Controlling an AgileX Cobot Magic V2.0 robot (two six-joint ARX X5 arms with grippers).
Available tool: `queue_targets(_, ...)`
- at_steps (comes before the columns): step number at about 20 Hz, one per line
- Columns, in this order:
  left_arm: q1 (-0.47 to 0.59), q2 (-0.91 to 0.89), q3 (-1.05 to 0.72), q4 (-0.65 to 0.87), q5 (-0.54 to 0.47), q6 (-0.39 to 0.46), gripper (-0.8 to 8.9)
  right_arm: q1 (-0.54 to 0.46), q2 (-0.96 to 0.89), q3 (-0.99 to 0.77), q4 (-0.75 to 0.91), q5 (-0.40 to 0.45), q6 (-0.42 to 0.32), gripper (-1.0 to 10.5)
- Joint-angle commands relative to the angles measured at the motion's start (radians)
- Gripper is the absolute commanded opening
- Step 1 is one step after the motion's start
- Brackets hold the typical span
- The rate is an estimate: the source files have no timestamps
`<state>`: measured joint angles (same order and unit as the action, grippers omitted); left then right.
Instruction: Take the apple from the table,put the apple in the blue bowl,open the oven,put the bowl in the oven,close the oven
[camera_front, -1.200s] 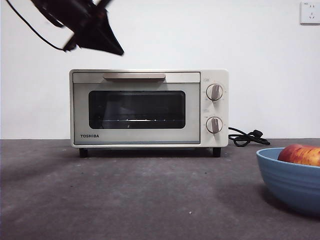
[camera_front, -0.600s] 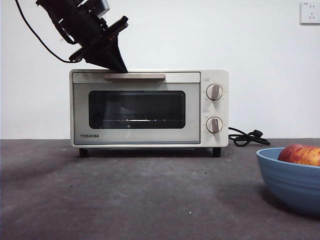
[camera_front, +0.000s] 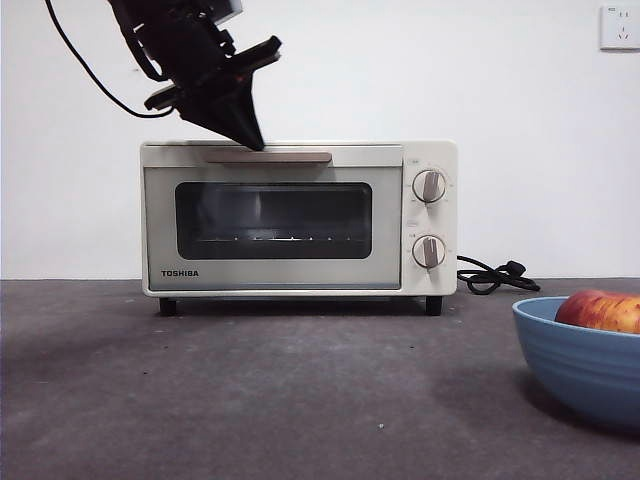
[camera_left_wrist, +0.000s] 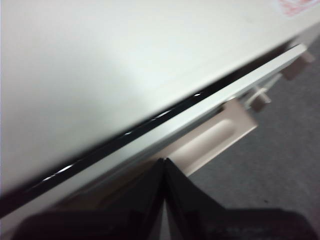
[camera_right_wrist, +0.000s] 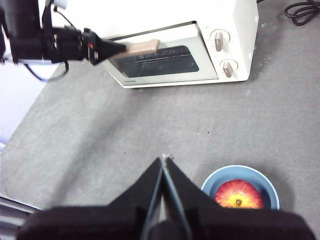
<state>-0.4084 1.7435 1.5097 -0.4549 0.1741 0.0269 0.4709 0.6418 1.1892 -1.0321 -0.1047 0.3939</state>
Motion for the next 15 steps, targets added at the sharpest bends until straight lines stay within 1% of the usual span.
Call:
queue_targets(1, -0.021, 0.017, -0.190, 0.026, -0.018, -0.074, -0.06, 0.001, -0.005, 0.002, 0.003, 0.000, 0.007, -0.1)
queue_targets(3, -0.024, -0.026, -0.277, 0.102, -0.018, -0.113, -0.06, 0.001, -0.005, 0.002, 0.000, 0.000, 0.005, -0.1)
queue_targets(4, -0.024, -0.039, -0.296, 0.113, -0.018, -0.126, -0.06, 0.001, -0.005, 0.002, 0.000, 0.000, -0.001, -0.1)
queue_targets(9, -0.009, -0.051, -0.301, 0.078, -0.018, -0.126, -0.06, 0.001, -0.005, 0.002, -0.003, 0.000, -0.005, -0.1)
queue_targets(15, -0.044, -0.051, -0.333, 0.093, -0.024, -0.132, -0.06, 0.001, -0.005, 0.002, -0.011, 0.004, -0.004, -0.1)
